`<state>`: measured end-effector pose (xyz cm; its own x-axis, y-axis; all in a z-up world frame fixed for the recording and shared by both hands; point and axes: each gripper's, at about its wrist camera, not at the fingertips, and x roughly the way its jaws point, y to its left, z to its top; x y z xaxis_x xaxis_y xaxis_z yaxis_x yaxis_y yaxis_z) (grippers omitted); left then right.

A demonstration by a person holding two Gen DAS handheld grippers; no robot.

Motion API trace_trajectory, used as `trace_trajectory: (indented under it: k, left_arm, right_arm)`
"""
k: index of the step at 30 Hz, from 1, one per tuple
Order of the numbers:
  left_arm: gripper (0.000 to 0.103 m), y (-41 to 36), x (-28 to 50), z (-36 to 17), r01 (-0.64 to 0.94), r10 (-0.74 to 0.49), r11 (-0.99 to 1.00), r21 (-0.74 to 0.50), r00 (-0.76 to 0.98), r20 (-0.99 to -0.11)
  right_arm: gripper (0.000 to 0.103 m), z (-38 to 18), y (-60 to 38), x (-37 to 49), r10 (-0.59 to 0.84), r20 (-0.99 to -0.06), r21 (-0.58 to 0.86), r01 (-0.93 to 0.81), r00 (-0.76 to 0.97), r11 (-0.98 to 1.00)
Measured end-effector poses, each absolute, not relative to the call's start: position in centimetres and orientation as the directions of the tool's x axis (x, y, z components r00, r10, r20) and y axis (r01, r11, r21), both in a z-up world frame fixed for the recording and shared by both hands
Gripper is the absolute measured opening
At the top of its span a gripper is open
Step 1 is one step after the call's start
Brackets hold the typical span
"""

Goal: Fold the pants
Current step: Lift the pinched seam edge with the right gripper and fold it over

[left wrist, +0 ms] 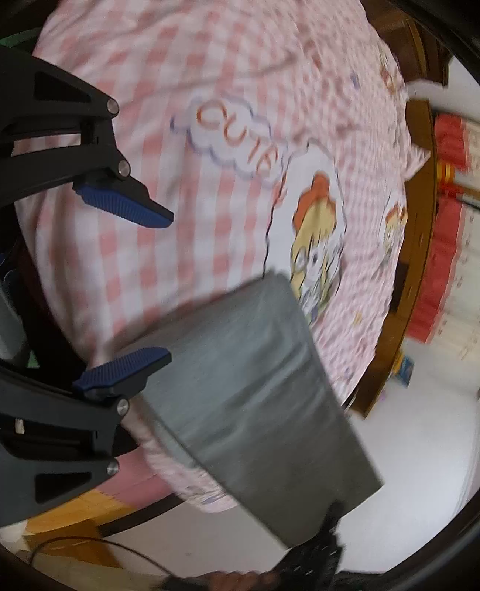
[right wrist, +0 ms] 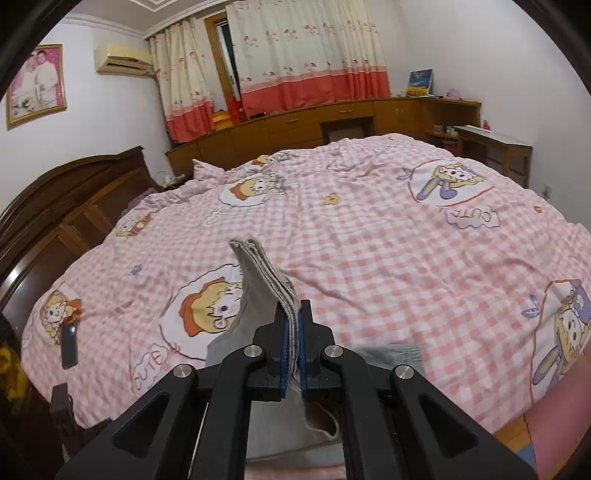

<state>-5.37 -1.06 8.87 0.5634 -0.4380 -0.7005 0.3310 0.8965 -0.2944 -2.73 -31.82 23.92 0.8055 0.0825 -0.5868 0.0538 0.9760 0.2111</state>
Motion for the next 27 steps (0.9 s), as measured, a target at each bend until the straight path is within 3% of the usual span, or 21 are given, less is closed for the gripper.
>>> trace_trajectory:
  k: [12,17,27]
  left_arm:
    - [0.071,-4.6,-5.3,7.3,0.405,-0.464,0.869,-0.282,0.476,-0.747]
    - [0.071,-7.3,-5.9,6.3,0.483,-0.475,0.836,-0.259,0.402,-0.783]
    - [0.071,-11.1,-4.8,2.9,0.479,-0.314,0.873,-0.092,0.409,-0.857]
  right_arm:
    - [0.005,18.5,-37.2,-1.8,-0.001,-0.679,0.226,0.211,0.734,0.951]
    - [0.005,15.7,-39.1,-1.1,0.029,-0.724,0.276,0.250,0.690,0.928]
    - [0.005,17.0,-39.3,-1.8,0.029,-0.695,0.288,0.241,0.718,0.927]
